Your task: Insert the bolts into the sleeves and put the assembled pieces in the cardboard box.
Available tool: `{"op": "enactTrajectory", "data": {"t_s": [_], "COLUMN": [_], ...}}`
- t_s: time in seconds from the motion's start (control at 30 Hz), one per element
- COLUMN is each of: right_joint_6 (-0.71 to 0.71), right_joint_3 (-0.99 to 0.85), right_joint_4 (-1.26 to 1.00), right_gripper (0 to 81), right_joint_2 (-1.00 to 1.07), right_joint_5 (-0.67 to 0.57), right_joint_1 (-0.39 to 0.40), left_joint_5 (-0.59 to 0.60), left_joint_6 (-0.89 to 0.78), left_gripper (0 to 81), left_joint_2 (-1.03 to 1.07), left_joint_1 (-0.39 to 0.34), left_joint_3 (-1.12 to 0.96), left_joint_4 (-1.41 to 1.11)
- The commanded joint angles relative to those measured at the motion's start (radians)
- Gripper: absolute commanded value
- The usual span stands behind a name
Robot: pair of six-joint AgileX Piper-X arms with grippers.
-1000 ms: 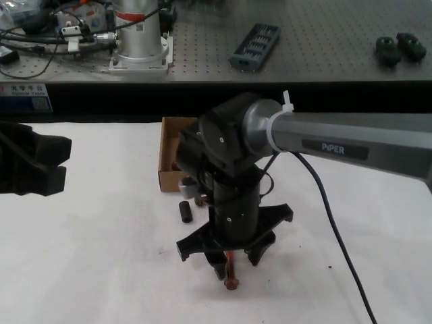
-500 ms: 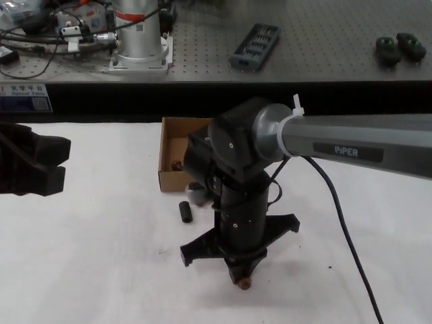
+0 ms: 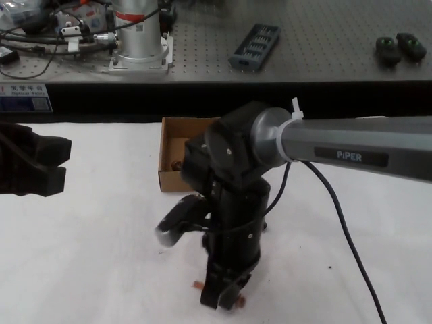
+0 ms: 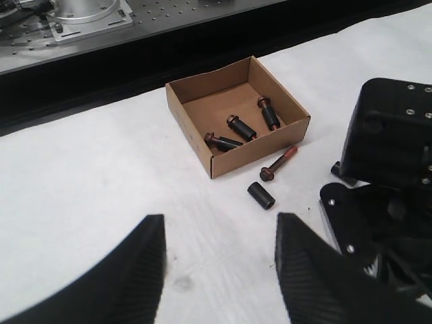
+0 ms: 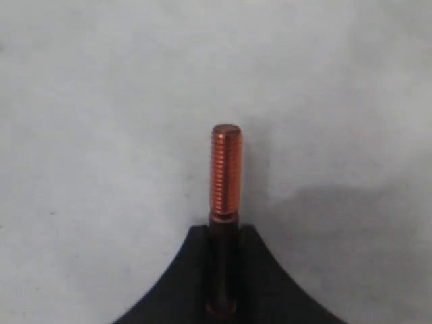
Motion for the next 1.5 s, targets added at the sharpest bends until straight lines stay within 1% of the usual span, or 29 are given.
{"op": "enactTrajectory", "data": {"t_s": [0.0, 0.07, 0.23, 0.47, 0.57, 0.6, 0.67, 0.77, 0.83, 0.9, 0.93, 1.0, 1.03, 1.1, 1.17, 1.2, 1.33, 1.47], "right_joint_6": [-0.117, -0.195, -0.317, -0.32, -0.284, -0.273, -0.265, -0.245, -0.174, -0.112, -0.099, -0.072, -0.046, 0.008, 0.082, 0.125, 0.241, 0.292], "right_joint_3": [0.0, 0.0, 0.0, 0.0, 0.0, 0.0, 0.0, 0.0, 0.0, 0.0, 0.0, 0.0, 0.002, 0.002, 0.002, 0.002, 0.002, 0.025], "right_joint_4": [0.002, 0.001, -0.034, -0.085, -0.086, -0.083, -0.082, -0.089, -0.089, -0.061, -0.033, 0.025, 0.057, 0.088, 0.095, 0.09, 0.008, -0.168], "right_gripper": [5.5, 5.5, 5.5, 5.5, 6.9, 10.0, 20.2, 42.4, 48.5, 47.0, 44.7, 39.2, 36.1, 31.4, 29.4, 29.5, 29.5, 29.5], "right_joint_2": [-0.047, -0.057, -0.064, -0.064, -0.069, -0.071, -0.079, -0.101, -0.126, -0.155, -0.173, -0.209, -0.226, -0.256, -0.287, -0.306, -0.394, -0.491], "right_joint_5": [-0.049, -0.053, -0.049, -0.037, -0.037, -0.037, -0.037, -0.021, 0.032, 0.085, 0.108, 0.167, 0.194, 0.194, 0.175, 0.171, 0.161, 0.133], "right_joint_1": [0.022, 0.034, 0.053, 0.058, 0.058, 0.06, 0.06, 0.064, 0.068, 0.072, 0.071, 0.071, 0.068, 0.055, 0.044, 0.039, 0.006, -0.059], "left_joint_5": [-0.008, -0.008, -0.008, -0.008, -0.008, -0.008, -0.008, -0.008, -0.008, -0.012, -0.015, 0.023, 0.075, 0.194, 0.307, 0.327, 0.306, 0.203], "left_joint_6": [0.0, 0.0, 0.0, 0.0, 0.003, 0.01, 0.009, 0.025, 0.058, 0.134, 0.17, 0.227, 0.255, 0.295, 0.327, 0.352, 0.441, 0.443], "left_gripper": [36.5, 36.5, 36.5, 36.5, 36.5, 36.5, 36.5, 36.5, 36.5, 36.5, 36.5, 36.5, 36.5, 36.6, 36.6, 37.0, 40.9, 41.4], "left_joint_2": [-0.01, -0.01, -0.01, -0.01, -0.01, -0.01, -0.01, -0.01, -0.01, -0.01, -0.01, 0.005, 0.021, 0.06, 0.11, 0.136, 0.232, 0.325], "left_joint_1": [0.001, 0.001, 0.001, 0.001, 0.001, 0.001, 0.001, 0.001, 0.001, 0.001, 0.001, 0.001, 0.001, -0.003, -0.022, -0.033, -0.102, -0.187], "left_joint_3": [-0.008, -0.008, -0.008, -0.008, -0.008, -0.008, -0.008, -0.008, -0.008, -0.008, -0.008, -0.006, -0.006, -0.006, -0.006, -0.006, -0.006, -0.006], "left_joint_4": [-0.012, -0.012, -0.012, -0.012, -0.012, -0.012, -0.012, -0.012, -0.012, -0.012, -0.016, -0.025, -0.02, -0.002, 0.03, 0.046, 0.11, 0.117]}}
